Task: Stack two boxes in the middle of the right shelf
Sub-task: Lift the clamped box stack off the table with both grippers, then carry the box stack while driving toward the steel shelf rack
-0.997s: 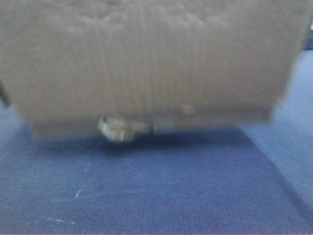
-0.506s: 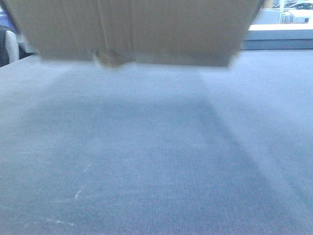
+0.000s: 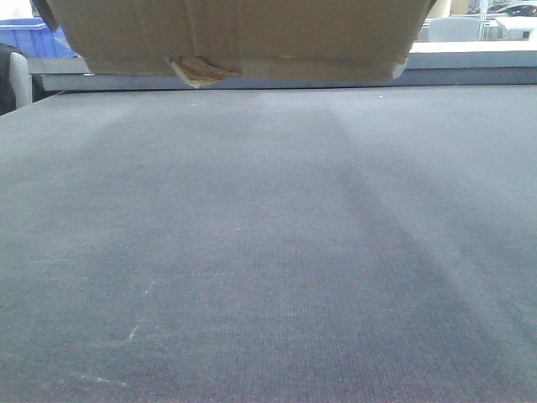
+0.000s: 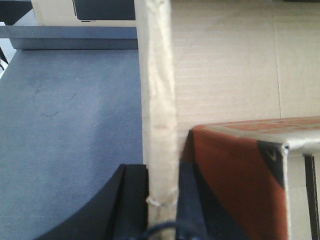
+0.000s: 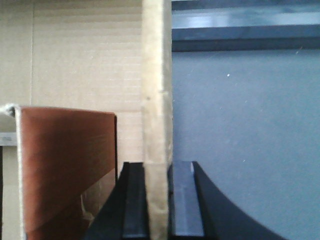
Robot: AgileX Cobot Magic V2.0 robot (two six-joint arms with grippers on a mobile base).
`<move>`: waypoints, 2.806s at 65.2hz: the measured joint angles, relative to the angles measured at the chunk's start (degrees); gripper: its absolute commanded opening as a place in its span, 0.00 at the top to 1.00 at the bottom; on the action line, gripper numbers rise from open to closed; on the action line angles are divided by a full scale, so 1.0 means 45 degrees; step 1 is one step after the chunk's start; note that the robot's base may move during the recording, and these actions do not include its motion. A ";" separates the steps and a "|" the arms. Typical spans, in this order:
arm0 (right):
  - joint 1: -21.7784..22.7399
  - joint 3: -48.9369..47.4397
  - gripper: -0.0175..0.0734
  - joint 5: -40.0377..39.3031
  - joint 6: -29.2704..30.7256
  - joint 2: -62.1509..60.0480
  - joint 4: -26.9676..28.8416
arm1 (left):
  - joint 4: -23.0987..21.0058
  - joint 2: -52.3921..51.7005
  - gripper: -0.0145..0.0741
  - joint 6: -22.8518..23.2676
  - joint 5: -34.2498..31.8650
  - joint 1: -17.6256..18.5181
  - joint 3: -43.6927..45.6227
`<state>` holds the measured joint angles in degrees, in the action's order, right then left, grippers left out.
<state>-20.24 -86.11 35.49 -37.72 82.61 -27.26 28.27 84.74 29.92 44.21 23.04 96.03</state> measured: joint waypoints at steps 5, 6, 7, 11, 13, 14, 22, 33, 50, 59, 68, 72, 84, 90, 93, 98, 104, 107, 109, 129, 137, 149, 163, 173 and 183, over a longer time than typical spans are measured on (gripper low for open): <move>0.0000 0.0000 0.97 -0.0052 0.0000 0.0000 -0.0168 | 0.0000 0.0000 0.96 0.0053 -0.0026 0.0000 0.0000; 0.0000 0.0000 0.97 -0.0052 0.0000 0.0000 -0.0199 | 0.0000 0.0000 0.96 0.0053 -0.0049 0.0000 0.0000; 0.0000 0.0000 0.97 -0.0076 0.0000 0.0000 -0.0199 | 0.0000 0.0000 0.96 0.0053 -0.0047 0.0000 0.0000; 0.0000 0.0000 0.97 -0.0076 -0.0023 0.0000 -0.0254 | 0.0000 0.0000 0.96 0.0141 -0.0074 0.0000 0.0000; 0.0000 0.0000 0.97 -0.0076 -0.0023 0.0000 -0.0275 | 0.0000 0.0000 0.96 0.0209 -0.0074 0.0000 0.0000; 0.0000 0.0000 0.97 -0.0076 -0.0023 0.0000 -0.0275 | 0.0000 0.0000 0.96 0.0243 -0.0074 0.0000 0.0000; 0.0000 0.0000 0.97 -0.0076 -0.0061 0.0000 -0.0275 | 0.0000 0.0000 0.96 0.0343 -0.0074 0.0000 0.0000; 0.0000 0.0000 0.97 -0.0102 -0.0061 0.0000 -0.0275 | 0.0000 0.0000 0.96 0.0343 -0.0074 0.0000 0.0000; 0.0000 0.0000 0.97 -0.0279 -0.0061 0.0000 -0.0323 | 0.0027 0.0000 0.96 0.0365 -0.0093 0.0000 0.0000; 0.0000 0.0000 0.97 -0.0596 -0.0061 0.0000 -0.0369 | 0.0056 0.0000 0.96 0.0365 -0.0149 0.0000 0.0000; 0.0032 0.0000 0.97 -0.1124 -0.0061 0.0000 -0.0424 | 0.0108 0.0000 0.96 0.0373 -0.0167 -0.0026 0.0000; 0.0032 0.0000 0.97 -0.1316 -0.0061 0.0000 -0.0483 | 0.0158 0.0000 0.96 0.0373 -0.0167 -0.0026 0.0000; 0.0062 0.0000 0.97 -0.1652 -0.0061 0.0000 -0.0561 | 0.0184 0.0000 0.96 0.0398 -0.0167 -0.0026 0.0000; 0.0070 0.0000 0.97 -0.1697 -0.0061 0.0000 -0.0578 | 0.0184 0.0000 0.96 0.0398 -0.0167 -0.0026 0.0000; 0.0093 0.0000 0.97 -0.1717 -0.0061 0.0000 -0.0578 | 0.0184 0.0000 0.96 0.0398 -0.0167 -0.0026 0.0000; 0.0103 0.0000 0.97 -0.1717 -0.0061 0.0000 -0.0578 | 0.0184 0.0000 0.96 0.0398 -0.0167 -0.0026 0.0000; 0.0103 0.0000 0.97 -0.1745 -0.0036 0.0000 -0.0578 | 0.0184 0.0000 0.96 0.0398 -0.0167 -0.0026 0.0000; 0.0103 0.0000 0.97 -0.1767 -0.0036 0.0000 -0.0589 | 0.0184 0.0000 0.96 0.0398 -0.0167 -0.0026 0.0000; 0.0103 0.0000 0.97 -0.1767 -0.0036 0.0000 -0.0589 | 0.0184 0.0000 0.96 0.0424 -0.0167 -0.0026 0.0000; 0.0103 0.0000 0.97 -0.1794 -0.0036 0.0000 -0.0610 | 0.0184 0.0000 0.96 0.0424 -0.0167 -0.0026 0.0020; 0.0103 0.0000 0.97 -0.1794 -0.0036 0.0000 -0.0610 | 0.0184 0.0000 0.96 0.0424 -0.0167 -0.0026 0.0020; 0.0103 0.0000 0.97 -0.1847 -0.0036 0.0000 -0.0610 | 0.0184 0.0000 0.96 0.0424 -0.0167 -0.0026 0.0020; 0.0103 0.0000 0.97 -0.1847 -0.0036 0.0000 -0.0610 | 0.0206 0.0000 0.96 0.0451 -0.0167 -0.0049 0.0020; 0.0103 0.0000 0.97 -0.1847 -0.0036 0.0000 -0.0610 | 0.0206 0.0000 0.96 0.0451 -0.0167 -0.0049 0.0020; 0.0103 0.0000 0.97 -0.1900 -0.0036 0.0000 -0.0610 | 0.0206 0.0000 0.96 0.0451 -0.0144 -0.0049 0.0020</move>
<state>-19.78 -86.11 26.94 -37.89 82.61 -30.00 29.20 84.74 31.95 43.57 22.82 96.12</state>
